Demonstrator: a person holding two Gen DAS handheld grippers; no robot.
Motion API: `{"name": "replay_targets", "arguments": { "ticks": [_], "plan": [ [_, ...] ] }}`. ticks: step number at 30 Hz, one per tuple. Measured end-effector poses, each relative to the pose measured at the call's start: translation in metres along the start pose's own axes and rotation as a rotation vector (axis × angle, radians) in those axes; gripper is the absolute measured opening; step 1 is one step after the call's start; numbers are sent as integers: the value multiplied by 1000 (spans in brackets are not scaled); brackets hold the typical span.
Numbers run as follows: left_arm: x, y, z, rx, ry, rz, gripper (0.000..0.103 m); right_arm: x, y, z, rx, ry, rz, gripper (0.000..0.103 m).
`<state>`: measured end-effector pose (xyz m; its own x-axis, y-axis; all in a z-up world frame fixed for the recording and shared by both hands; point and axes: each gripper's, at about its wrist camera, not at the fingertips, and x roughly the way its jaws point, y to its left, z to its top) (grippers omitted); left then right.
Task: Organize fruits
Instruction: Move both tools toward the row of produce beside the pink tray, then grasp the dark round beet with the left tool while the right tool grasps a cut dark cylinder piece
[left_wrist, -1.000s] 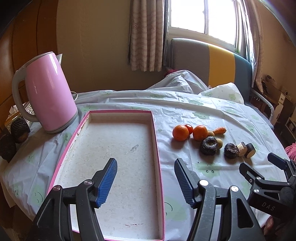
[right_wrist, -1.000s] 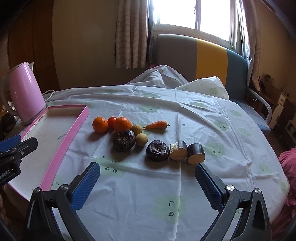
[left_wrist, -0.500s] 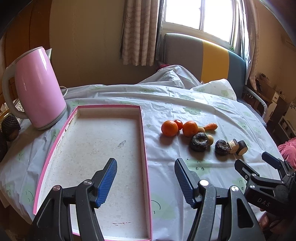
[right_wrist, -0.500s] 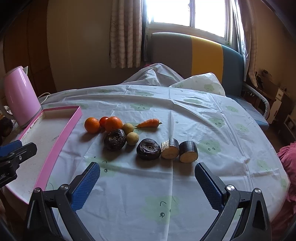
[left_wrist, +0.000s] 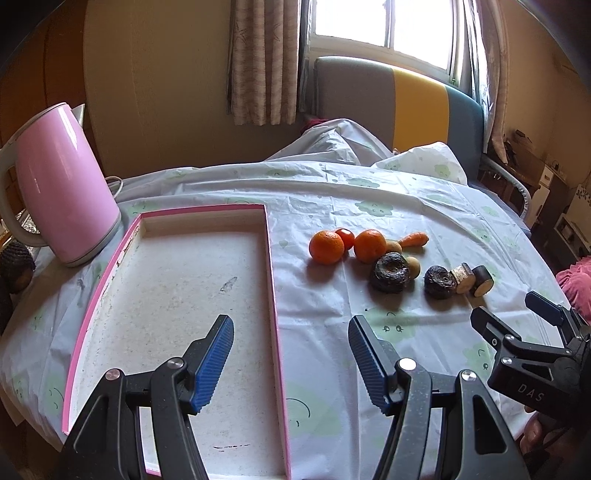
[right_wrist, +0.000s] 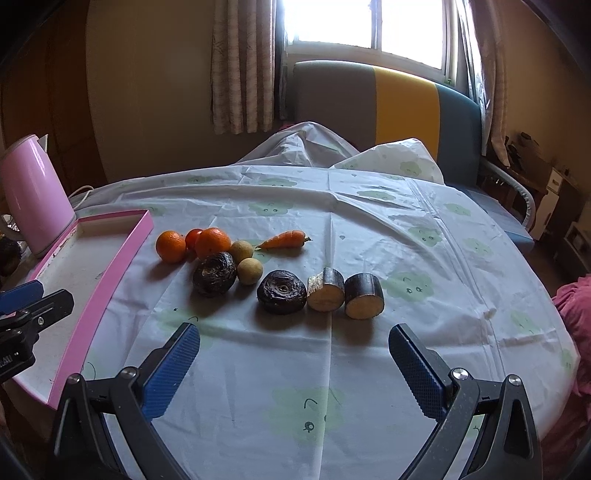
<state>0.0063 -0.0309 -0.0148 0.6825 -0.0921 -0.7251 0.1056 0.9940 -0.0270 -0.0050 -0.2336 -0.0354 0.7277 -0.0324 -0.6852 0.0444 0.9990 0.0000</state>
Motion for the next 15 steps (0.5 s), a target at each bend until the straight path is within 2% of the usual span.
{"name": "replay_targets", "arguments": {
  "ticks": [6,10,15],
  "plan": [
    [7,-9,4,21,21,-32,65,4,-11,-1,17,7,-13,103],
    [18,-20,9,46,63,-100,65,9,-25,0,45,15,-26,101],
    [37,-34,16,69,124,-186,43,17,-51,-5,102,52,-48,85]
  ]
}}
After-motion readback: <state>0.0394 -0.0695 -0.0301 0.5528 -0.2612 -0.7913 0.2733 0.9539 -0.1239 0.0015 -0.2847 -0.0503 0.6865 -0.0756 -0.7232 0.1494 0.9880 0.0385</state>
